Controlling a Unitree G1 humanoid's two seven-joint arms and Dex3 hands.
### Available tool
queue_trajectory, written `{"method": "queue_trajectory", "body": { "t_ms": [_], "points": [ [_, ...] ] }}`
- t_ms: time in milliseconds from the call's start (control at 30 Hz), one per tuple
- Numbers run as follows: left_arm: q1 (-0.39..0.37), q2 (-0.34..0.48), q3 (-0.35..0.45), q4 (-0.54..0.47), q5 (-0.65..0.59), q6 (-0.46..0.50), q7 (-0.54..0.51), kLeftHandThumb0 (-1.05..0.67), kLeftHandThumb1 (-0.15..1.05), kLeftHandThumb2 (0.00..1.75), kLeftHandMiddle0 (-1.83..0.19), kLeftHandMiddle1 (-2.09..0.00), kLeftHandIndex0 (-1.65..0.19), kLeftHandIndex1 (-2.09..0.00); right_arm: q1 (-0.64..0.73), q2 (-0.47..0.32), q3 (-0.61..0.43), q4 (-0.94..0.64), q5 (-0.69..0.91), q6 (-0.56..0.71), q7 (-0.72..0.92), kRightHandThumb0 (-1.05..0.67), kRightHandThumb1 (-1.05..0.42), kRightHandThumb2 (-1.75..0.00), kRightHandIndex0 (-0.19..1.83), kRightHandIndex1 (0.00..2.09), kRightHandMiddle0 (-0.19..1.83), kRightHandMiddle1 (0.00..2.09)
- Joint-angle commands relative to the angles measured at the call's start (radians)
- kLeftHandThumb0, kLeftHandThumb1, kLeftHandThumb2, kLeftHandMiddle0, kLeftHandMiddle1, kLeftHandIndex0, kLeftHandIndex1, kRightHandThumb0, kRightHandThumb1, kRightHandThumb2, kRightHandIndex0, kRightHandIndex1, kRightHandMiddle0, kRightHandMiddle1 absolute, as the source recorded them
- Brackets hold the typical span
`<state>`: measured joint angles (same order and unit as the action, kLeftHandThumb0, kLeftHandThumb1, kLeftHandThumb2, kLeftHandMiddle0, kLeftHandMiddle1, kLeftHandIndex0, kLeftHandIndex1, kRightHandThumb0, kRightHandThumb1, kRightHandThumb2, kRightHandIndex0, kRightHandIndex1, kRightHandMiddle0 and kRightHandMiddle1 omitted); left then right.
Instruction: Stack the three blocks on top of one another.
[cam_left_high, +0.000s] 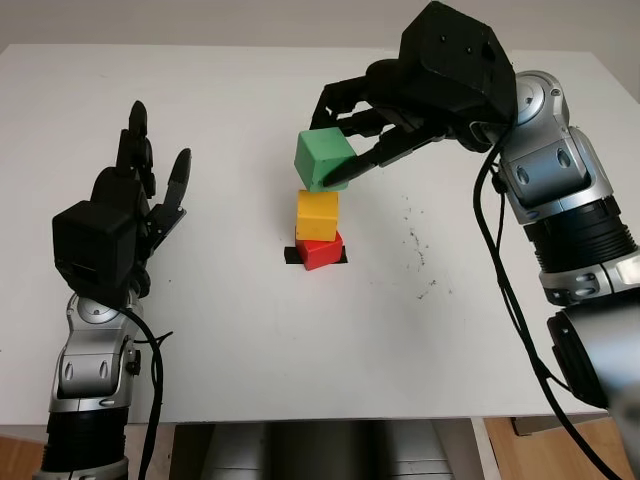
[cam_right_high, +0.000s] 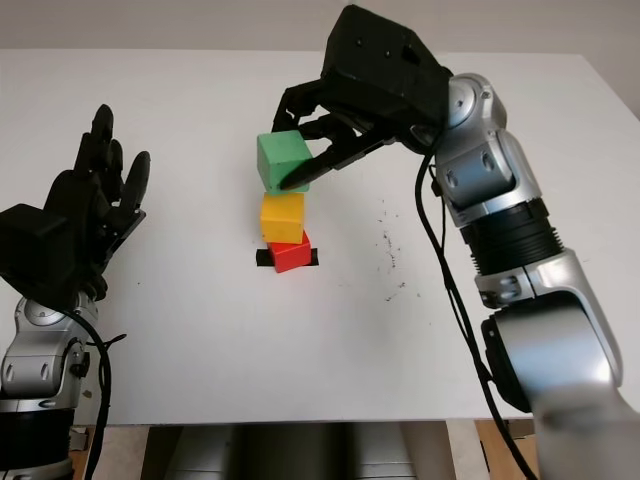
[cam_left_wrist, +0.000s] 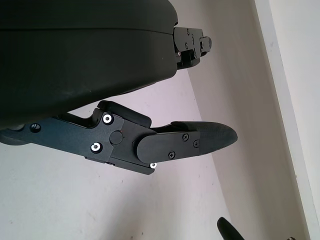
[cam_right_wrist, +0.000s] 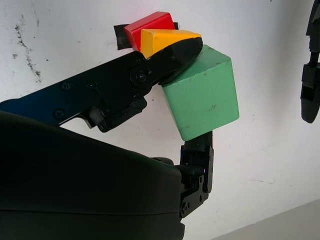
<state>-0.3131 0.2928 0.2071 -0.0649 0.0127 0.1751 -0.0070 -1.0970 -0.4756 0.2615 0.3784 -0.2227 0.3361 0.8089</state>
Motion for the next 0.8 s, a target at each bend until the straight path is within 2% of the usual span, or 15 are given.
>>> {"method": "queue_trajectory", "body": {
  "t_ms": [0, 367, 633, 767],
  "points": [
    [0.014, 0.005, -0.002, -0.017, 0.009, 0.000, -0.001, -0.63, 1.05, 0.49, 0.11, -0.05, 0.10, -0.05, 0.000, 0.002, 0.000, -0.014, 0.003, -0.016, -0.001, -0.45, -0.96, -0.05, 0.26, 0.01, 0.27, 1.75],
    [0.012, -0.001, -0.001, -0.018, 0.009, 0.003, -0.005, -0.61, 1.05, 0.51, 0.13, -0.05, 0.11, -0.04, -0.001, -0.002, 0.028, 0.009, -0.013, -0.034, 0.025, -0.50, -0.95, -0.05, 0.31, 0.05, 0.31, 1.68],
    [0.017, -0.004, -0.002, -0.019, 0.014, -0.003, 0.000, -0.61, 1.05, 0.50, 0.12, -0.05, 0.10, -0.05, 0.008, 0.009, 0.035, 0.004, -0.019, 0.003, 0.024, -0.50, -0.94, -0.05, 0.31, 0.05, 0.31, 1.65],
    [0.024, 0.000, -0.001, -0.023, 0.015, -0.009, -0.004, -0.61, 1.05, 0.51, 0.13, -0.05, 0.10, -0.05, 0.017, 0.012, 0.041, 0.011, -0.025, -0.026, 0.015, -0.52, -0.94, -0.05, 0.33, 0.06, 0.32, 1.68]
  ]
}}
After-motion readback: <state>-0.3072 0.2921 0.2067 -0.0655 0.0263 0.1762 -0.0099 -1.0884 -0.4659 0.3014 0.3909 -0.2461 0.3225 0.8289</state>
